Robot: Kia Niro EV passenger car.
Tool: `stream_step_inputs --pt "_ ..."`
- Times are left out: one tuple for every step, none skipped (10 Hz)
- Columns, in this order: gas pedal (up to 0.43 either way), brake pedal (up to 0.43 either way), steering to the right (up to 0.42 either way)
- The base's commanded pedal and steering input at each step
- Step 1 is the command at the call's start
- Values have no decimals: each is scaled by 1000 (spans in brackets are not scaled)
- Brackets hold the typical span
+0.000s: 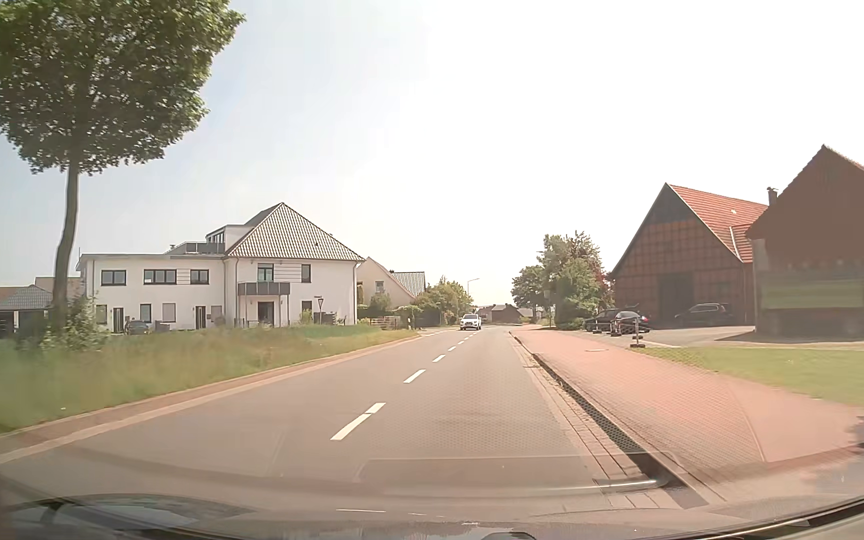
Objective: Follow the waypoints while adhering to traffic rules and regulations
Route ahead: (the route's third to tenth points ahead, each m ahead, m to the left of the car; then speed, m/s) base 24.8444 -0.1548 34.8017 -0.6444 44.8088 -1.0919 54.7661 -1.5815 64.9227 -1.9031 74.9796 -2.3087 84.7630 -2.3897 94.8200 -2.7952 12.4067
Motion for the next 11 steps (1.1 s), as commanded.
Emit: stream_step_inputs --pt "118 0 12" --pt "118 0 12" --pt "118 0 13" --pt "110 0 12" --pt "110 0 12" --pt "98 0 12" --pt "79 0 12" --pt "59 0 12" --pt "47 0 10" --pt "39 0 9" --pt "39 0 9"
